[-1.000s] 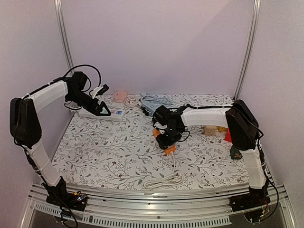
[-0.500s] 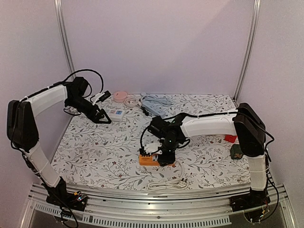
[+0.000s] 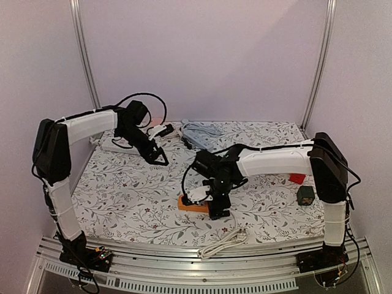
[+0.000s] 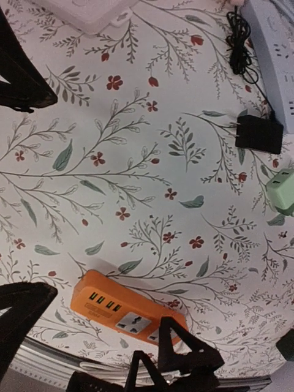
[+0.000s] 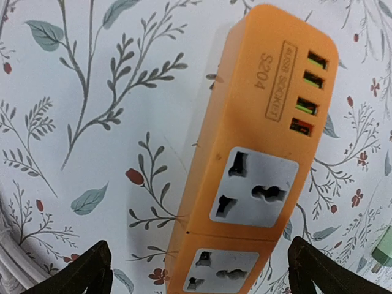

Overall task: Insert the plug
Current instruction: Adjust the socket at the center of the board.

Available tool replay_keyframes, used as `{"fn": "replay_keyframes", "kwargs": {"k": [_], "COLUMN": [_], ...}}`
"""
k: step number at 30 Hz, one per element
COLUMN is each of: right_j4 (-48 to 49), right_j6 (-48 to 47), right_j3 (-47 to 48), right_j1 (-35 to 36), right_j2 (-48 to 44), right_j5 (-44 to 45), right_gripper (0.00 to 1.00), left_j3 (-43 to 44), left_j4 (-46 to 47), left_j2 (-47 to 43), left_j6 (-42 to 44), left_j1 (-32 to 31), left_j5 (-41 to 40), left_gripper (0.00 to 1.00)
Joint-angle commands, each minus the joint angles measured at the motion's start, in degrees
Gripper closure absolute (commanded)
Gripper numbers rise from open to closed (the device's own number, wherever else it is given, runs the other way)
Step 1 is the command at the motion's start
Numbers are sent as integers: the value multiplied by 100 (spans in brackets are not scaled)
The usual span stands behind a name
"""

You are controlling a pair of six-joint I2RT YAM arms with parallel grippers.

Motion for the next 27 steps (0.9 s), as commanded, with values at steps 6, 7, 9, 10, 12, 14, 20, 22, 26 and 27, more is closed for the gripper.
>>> {"fn": "replay_keyframes", "kwargs": {"k": [6,7,9,10,12,14,20,22,26,27], "right_j4": [2084,2302,2603,2676,2704,2709,2753,2756,2754,2751], "right_j6": [1713,1922,2382,2478,2630,2771,3084,3111,3119,3117], "right_j3": [-1480,-1719,-2097,-2237,-2426,-2544,-2797,-2817,-2843,-2851], "right_j1": [-576,-683,-841,-860,-867,-867,-861,-863,-863,-864], "right_j2": [-2575,-2798,-3161,-3297,-3489,-3587,-3806,-3836,-3894,-3906], "right_j5": [-1292,-1295,-1228,-1133,-999,-966,-856,-794,-686,-654], "right_gripper": [1,1,1,1,1,1,1,1,1,1], "left_j3": [3611,4065,4952,5201,5474,5527,5755,5735,5731,5742], "left_j4": [-243,-442,-755,-803,-737,-553,-301,-317,-333,-325], "left_j2": [2854,3181,3733,3945,4223,4385,4759,4778,4815,4832], "left_j6": [322,503,741,809,896,952,1043,1108,1291,1345], "left_j1": [-783,-834,-909,-935,-974,-994,-1040,-1083,-1195,-1219], "left_j5": [-825,-887,-990,-1075,-1286,-1501,-1745,-1670,-1677,-1692], "left_gripper": [1,1,1,0,0,0,1,0,1,3]}}
